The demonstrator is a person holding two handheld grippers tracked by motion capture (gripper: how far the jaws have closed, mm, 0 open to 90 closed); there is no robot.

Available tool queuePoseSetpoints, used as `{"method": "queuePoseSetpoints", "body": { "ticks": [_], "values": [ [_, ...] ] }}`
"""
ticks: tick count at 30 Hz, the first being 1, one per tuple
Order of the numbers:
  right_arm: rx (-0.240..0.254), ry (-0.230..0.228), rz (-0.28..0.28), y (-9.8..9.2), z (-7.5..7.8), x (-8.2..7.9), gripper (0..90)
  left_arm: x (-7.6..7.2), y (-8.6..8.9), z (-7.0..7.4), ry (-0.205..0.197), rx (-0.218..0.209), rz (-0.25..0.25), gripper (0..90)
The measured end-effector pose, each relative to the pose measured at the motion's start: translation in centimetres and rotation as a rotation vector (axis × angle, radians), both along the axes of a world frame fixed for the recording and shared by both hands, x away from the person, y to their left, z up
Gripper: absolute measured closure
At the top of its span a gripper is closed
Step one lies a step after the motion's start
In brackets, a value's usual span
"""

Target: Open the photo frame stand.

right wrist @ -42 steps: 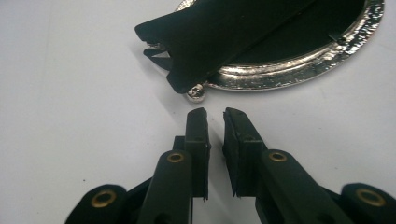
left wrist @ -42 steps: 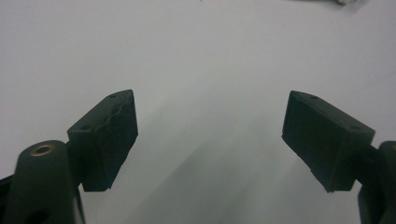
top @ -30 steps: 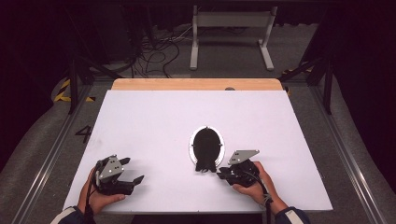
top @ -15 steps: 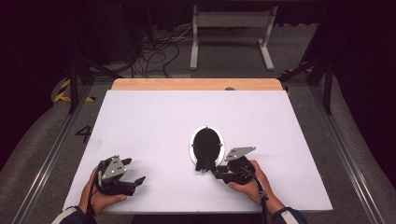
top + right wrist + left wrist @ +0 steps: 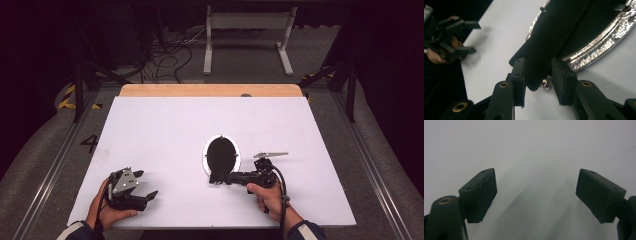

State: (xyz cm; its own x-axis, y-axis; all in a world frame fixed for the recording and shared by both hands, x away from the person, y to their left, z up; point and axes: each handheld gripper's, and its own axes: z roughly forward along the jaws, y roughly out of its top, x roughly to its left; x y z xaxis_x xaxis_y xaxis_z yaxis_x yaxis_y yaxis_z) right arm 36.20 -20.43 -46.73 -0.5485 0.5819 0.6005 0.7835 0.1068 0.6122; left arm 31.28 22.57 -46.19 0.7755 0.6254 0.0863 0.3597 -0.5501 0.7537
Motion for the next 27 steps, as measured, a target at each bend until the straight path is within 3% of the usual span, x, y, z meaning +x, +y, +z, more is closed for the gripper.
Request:
{"method": "queuePoseSetpoints", "body": {
  "ticks": [2, 5, 8, 12, 15, 17, 18, 19, 21, 27],
  "values": [
    [0.026, 0.023, -0.015, 0.1, 0.0, 0.2, 63.6, 0.0, -0.1, 0.0, 0.001, 0.006, -0.006, 17.8],
    [-0.016, 0.001, -0.032, 0.1, 0.1, 0.5, 64.5, 0.0, -0.1, 0.0, -0.004, 0.015, -0.008, 17.6],
    [-0.025, 0.013, -0.038, -0.4, 0.2, 0.4, 64.0, 0.0, 0.0, 0.0, -0.003, 0.014, -0.009, 17.5],
    [-0.052, 0.022, 0.002, -0.2, 0.0, 0.0, 64.1, -0.1, -0.1, 0.0, -0.006, 0.022, -0.010, 17.4],
    [-0.102, -0.011, 0.065, 0.4, 0.2, -0.3, 62.9, -0.2, -0.2, 0.0, -0.008, 0.024, -0.015, 17.3],
    [-0.172, -0.065, 0.118, 0.8, 0.7, -0.8, 61.3, -0.2, -0.2, 0.0, -0.009, 0.026, -0.015, 17.3],
    [-0.172, -0.065, 0.118, 0.8, 0.7, -0.8, 61.3, -0.2, -0.1, 0.0, -0.008, 0.026, -0.015, 17.3],
    [-0.216, -0.101, 0.138, 1.0, 0.9, -1.2, 62.0, -0.1, -0.1, 0.0, -0.007, 0.027, -0.015, 17.3],
    [-0.232, -0.115, 0.144, 1.2, 1.0, -1.3, 62.2, -0.1, -0.2, 0.0, -0.006, 0.029, -0.015, 17.2],
    [-0.370, -0.218, 0.182, 2.4, 1.6, -1.8, 62.2, -0.1, -0.3, -0.1, -0.002, 0.037, -0.016, 17.2]
  ]
}}
